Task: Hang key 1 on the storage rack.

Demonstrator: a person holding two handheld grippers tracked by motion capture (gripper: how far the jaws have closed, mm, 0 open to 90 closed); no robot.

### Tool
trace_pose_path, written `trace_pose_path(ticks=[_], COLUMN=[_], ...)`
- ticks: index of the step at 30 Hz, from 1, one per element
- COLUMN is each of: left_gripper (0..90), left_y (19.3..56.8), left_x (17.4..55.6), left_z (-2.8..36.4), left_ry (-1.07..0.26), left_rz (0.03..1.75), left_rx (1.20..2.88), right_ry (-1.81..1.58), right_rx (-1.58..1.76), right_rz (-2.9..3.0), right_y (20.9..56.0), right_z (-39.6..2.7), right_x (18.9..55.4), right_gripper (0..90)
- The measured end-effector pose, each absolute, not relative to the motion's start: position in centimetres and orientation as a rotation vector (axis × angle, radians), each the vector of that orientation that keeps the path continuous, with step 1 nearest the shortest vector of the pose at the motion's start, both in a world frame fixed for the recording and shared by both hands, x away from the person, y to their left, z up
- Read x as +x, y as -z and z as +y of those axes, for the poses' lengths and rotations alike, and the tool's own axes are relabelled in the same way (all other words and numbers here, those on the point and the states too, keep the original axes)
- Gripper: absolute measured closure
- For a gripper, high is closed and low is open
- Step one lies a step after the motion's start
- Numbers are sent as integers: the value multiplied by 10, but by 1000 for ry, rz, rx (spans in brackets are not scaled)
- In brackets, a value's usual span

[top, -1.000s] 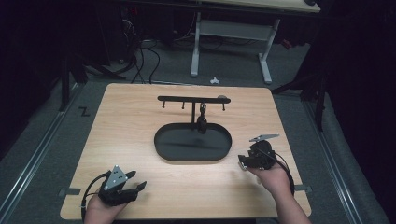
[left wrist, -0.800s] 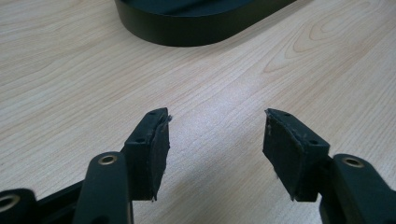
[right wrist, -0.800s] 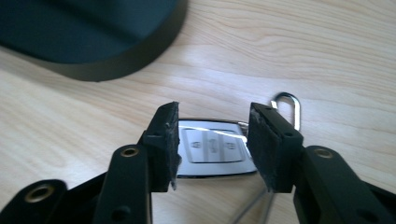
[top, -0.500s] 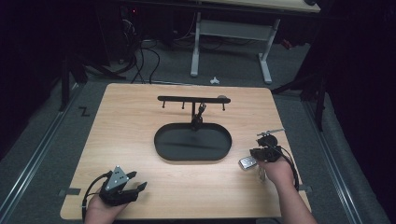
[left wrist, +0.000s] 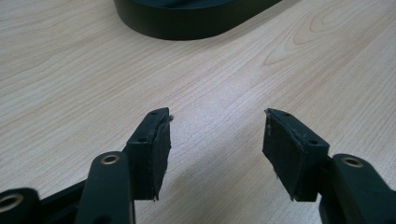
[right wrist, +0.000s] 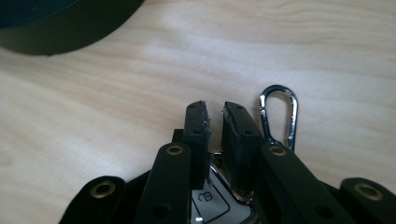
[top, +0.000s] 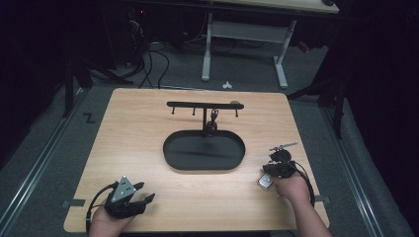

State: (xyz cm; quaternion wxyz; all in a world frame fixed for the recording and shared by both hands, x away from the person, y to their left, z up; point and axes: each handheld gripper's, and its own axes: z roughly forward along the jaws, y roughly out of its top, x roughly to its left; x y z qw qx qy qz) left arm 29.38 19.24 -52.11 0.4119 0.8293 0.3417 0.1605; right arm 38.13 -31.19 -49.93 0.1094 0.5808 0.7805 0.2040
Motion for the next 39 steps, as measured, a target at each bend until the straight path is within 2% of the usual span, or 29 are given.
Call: trace_pose_path(ticks=[5,12,18,25,30,39], left_gripper=[419,420,420,420,423,428], left_y=[522,521,522,522,522,522], left_x=[293,293,294,293,293,293], left_z=[191,190,192,191,191,192], left_ry=[-403,-405,-404,-404,-403,-398], left_rz=[855,854,859,857,859,864], left_rx=[2090,2094,2092,2092,2089,2089], right_ry=[-644,-632,-550,-519,-544,-580], right_rx=[1676,1657,1679,1686,1682,1713], right_rz=[2339,2250,2224,2229,2215,2193], right_y=[499,484,492,499,501,501], right_z=[-308,-315,-319,-320,-320,-320], right_x=[365,367,369,366,365,364], right_gripper=[787,688,623,638,715,750])
